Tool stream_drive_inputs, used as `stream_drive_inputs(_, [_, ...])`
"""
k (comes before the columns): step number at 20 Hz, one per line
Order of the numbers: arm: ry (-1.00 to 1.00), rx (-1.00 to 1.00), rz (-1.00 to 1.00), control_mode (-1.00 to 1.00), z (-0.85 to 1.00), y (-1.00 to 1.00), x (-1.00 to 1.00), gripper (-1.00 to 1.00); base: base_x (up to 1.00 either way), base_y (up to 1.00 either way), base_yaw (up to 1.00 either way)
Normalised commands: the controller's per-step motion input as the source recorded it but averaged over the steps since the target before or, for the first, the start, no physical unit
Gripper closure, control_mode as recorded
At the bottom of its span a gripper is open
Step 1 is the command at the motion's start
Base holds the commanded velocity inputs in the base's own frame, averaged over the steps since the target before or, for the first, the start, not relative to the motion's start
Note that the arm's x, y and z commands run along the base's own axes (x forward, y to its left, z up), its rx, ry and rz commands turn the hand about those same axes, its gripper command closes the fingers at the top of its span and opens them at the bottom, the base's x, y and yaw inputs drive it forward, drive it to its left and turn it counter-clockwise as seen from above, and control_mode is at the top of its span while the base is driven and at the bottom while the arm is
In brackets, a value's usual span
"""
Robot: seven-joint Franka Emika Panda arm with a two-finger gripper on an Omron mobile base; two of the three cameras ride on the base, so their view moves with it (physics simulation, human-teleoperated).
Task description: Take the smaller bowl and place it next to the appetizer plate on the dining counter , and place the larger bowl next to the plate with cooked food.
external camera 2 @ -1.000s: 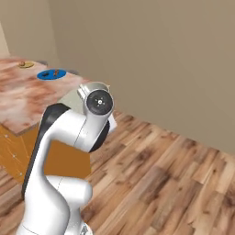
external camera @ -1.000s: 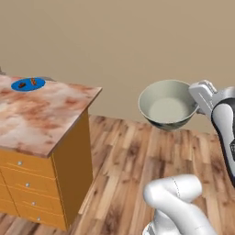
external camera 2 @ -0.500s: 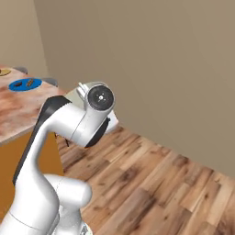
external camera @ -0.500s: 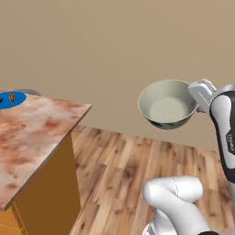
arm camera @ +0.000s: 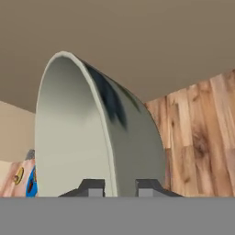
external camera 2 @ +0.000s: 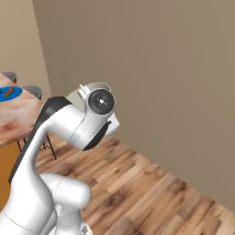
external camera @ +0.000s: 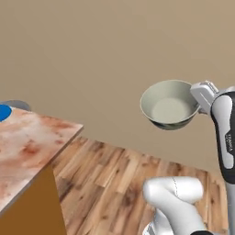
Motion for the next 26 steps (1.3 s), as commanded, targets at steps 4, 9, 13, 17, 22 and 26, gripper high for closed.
stream_drive_inputs(4, [0.00, 0.00, 0.00, 1.00, 0.00, 0.00, 0.00, 1.00, 1.00, -0.14, 0.50])
stream_drive_inputs(9, [0.00, 0.00, 0.00, 1.00, 0.00, 0.00, 0.00, 1.00, 1.00, -0.27, 0.49])
stream_drive_inputs(13, [0.00, 0.00, 0.00, 1.00, 0.00, 0.00, 0.00, 1.00, 1.00, -0.44, 0.41])
stream_drive_inputs(17, [0.00, 0.00, 0.00, 1.00, 0.00, 0.00, 0.00, 1.00, 1.00, -0.55, 0.34])
stream_drive_inputs(22, [0.00, 0.00, 0.00, 1.00, 0.00, 0.00, 0.00, 1.00, 1.00, -0.29, 0.48])
stream_drive_inputs(26, [0.00, 0.00, 0.00, 1.00, 0.00, 0.00, 0.00, 1.00, 1.00, -0.16, 0.59])
